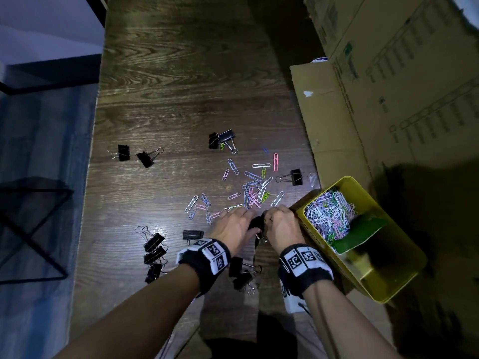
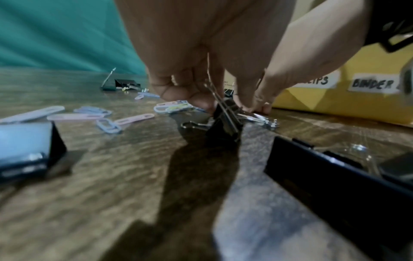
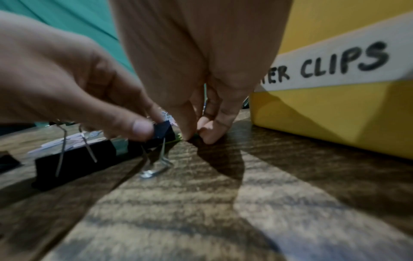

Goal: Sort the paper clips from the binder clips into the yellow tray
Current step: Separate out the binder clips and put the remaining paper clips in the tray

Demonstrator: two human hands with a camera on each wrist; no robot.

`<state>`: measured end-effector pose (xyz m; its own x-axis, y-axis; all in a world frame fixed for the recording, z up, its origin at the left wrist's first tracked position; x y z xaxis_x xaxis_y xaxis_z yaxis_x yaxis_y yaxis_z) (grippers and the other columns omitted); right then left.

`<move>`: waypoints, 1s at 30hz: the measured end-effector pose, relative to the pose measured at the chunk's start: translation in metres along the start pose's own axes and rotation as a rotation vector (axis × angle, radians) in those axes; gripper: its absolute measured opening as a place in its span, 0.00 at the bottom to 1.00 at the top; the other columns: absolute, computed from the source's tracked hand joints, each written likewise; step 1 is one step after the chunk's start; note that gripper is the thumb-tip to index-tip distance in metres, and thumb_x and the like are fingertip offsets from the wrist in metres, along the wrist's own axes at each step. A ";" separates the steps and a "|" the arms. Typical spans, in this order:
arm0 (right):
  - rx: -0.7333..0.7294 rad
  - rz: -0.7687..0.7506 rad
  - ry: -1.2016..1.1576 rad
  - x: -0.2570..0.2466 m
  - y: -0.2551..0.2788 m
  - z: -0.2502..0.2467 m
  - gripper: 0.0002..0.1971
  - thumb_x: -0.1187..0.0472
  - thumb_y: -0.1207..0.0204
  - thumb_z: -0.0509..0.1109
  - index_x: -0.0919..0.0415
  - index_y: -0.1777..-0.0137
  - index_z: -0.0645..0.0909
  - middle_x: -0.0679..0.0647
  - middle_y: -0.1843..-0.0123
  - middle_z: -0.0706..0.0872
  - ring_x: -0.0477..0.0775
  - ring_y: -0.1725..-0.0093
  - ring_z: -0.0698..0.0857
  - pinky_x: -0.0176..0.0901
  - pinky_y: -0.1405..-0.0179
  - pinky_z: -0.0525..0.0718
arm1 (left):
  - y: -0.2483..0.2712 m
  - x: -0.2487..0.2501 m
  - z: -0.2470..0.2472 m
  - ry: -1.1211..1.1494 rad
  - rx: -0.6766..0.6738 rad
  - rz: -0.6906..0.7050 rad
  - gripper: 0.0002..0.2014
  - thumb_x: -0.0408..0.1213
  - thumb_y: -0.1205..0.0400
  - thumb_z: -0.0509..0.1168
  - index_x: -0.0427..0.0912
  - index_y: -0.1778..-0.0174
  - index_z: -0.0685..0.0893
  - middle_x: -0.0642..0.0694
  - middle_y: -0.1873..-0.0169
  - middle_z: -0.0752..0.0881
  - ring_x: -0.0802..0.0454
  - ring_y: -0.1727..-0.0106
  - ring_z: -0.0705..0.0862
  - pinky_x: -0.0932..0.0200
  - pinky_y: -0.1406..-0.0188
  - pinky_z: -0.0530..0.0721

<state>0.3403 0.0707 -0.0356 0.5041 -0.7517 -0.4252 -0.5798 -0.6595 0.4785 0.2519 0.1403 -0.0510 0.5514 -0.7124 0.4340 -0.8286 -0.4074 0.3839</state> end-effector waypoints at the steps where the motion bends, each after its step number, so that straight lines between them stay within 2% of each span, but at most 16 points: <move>1: -0.016 0.000 0.011 0.000 0.000 0.001 0.09 0.74 0.30 0.67 0.66 0.53 0.85 0.61 0.44 0.81 0.63 0.50 0.86 0.48 0.48 0.83 | -0.002 -0.002 0.002 0.038 -0.003 -0.008 0.17 0.46 0.19 0.61 0.52 0.33 0.76 0.47 0.41 0.83 0.45 0.39 0.80 0.51 0.37 0.74; 4: -0.028 0.016 0.016 0.001 -0.002 0.001 0.10 0.75 0.31 0.65 0.67 0.53 0.84 0.61 0.43 0.81 0.63 0.49 0.86 0.48 0.45 0.84 | 0.001 -0.011 -0.001 0.104 0.033 -0.038 0.11 0.40 0.20 0.63 0.49 0.44 0.83 0.45 0.50 0.86 0.42 0.45 0.83 0.50 0.44 0.79; 6: -0.017 0.034 0.017 0.004 -0.002 0.002 0.12 0.76 0.32 0.64 0.68 0.51 0.83 0.62 0.41 0.80 0.63 0.47 0.85 0.48 0.44 0.84 | 0.009 -0.018 -0.002 0.090 0.062 -0.039 0.09 0.40 0.21 0.64 0.47 0.47 0.85 0.47 0.51 0.87 0.45 0.46 0.84 0.52 0.45 0.80; 11: 0.087 0.058 -0.054 0.004 -0.008 0.000 0.11 0.74 0.27 0.64 0.69 0.47 0.82 0.65 0.41 0.81 0.65 0.49 0.86 0.49 0.45 0.85 | 0.027 -0.016 0.009 0.074 -0.011 0.037 0.15 0.46 0.21 0.64 0.48 0.40 0.81 0.47 0.44 0.84 0.45 0.43 0.83 0.50 0.40 0.78; 13: 0.144 0.056 -0.109 0.004 -0.011 -0.005 0.11 0.72 0.24 0.63 0.67 0.44 0.82 0.65 0.39 0.80 0.65 0.48 0.85 0.48 0.46 0.83 | 0.028 -0.017 0.006 0.093 -0.036 0.027 0.17 0.51 0.21 0.63 0.48 0.41 0.81 0.48 0.45 0.85 0.47 0.44 0.83 0.51 0.41 0.79; 14: 0.167 0.057 -0.127 0.005 -0.011 -0.006 0.13 0.71 0.23 0.63 0.66 0.40 0.80 0.65 0.37 0.78 0.65 0.46 0.85 0.48 0.44 0.82 | 0.028 -0.021 -0.002 0.096 0.005 0.006 0.16 0.52 0.21 0.62 0.48 0.44 0.83 0.48 0.47 0.86 0.47 0.46 0.84 0.51 0.45 0.81; 16: 0.183 0.079 -0.120 0.006 -0.010 -0.006 0.21 0.68 0.23 0.65 0.67 0.30 0.71 0.65 0.31 0.71 0.64 0.41 0.81 0.49 0.40 0.80 | 0.028 -0.043 -0.029 0.106 0.175 -0.109 0.11 0.49 0.22 0.63 0.48 0.52 0.83 0.46 0.53 0.87 0.44 0.52 0.85 0.52 0.53 0.83; 18: 0.171 0.111 -0.080 0.006 -0.012 0.000 0.31 0.64 0.23 0.67 0.69 0.23 0.61 0.65 0.28 0.65 0.64 0.35 0.76 0.48 0.38 0.78 | 0.030 -0.077 -0.054 0.050 0.271 -0.292 0.11 0.45 0.24 0.66 0.46 0.49 0.80 0.42 0.52 0.84 0.40 0.51 0.83 0.50 0.54 0.83; 20: 0.162 0.145 -0.055 0.003 -0.016 0.004 0.37 0.58 0.23 0.68 0.71 0.20 0.54 0.66 0.28 0.61 0.65 0.30 0.67 0.50 0.35 0.76 | 0.032 -0.107 -0.065 0.013 0.196 -0.478 0.22 0.45 0.27 0.70 0.44 0.40 0.74 0.38 0.45 0.78 0.37 0.45 0.79 0.45 0.47 0.80; 22: 0.153 0.181 -0.068 -0.001 -0.021 0.005 0.38 0.54 0.23 0.68 0.72 0.20 0.54 0.67 0.29 0.61 0.65 0.28 0.62 0.51 0.33 0.74 | 0.031 -0.122 -0.064 0.084 0.106 -0.603 0.28 0.43 0.29 0.72 0.42 0.36 0.69 0.35 0.42 0.74 0.34 0.42 0.78 0.43 0.41 0.79; 26: 0.112 0.102 -0.064 -0.025 -0.034 0.012 0.31 0.59 0.23 0.68 0.71 0.25 0.62 0.66 0.32 0.64 0.64 0.33 0.71 0.47 0.33 0.74 | 0.017 -0.107 -0.050 0.178 0.076 -0.635 0.26 0.34 0.29 0.71 0.38 0.37 0.68 0.34 0.40 0.71 0.32 0.44 0.79 0.45 0.43 0.79; 30: 0.063 0.052 -0.071 -0.044 -0.043 0.016 0.30 0.63 0.24 0.69 0.69 0.25 0.64 0.65 0.32 0.66 0.64 0.36 0.75 0.50 0.35 0.76 | -0.009 -0.073 -0.042 0.202 0.094 -0.559 0.24 0.31 0.25 0.67 0.35 0.35 0.67 0.31 0.38 0.72 0.33 0.42 0.78 0.46 0.43 0.77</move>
<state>0.3327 0.1327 -0.0497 0.4273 -0.7811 -0.4553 -0.6441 -0.6164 0.4529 0.2233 0.2195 -0.0520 0.9058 -0.2564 0.3373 -0.4077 -0.7443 0.5290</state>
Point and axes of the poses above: each hand's wrist, its own y-axis away from the middle knuckle, its own z-axis out of the palm, x = y × z, the point moved 7 cm from there along -y, towards the middle knuckle
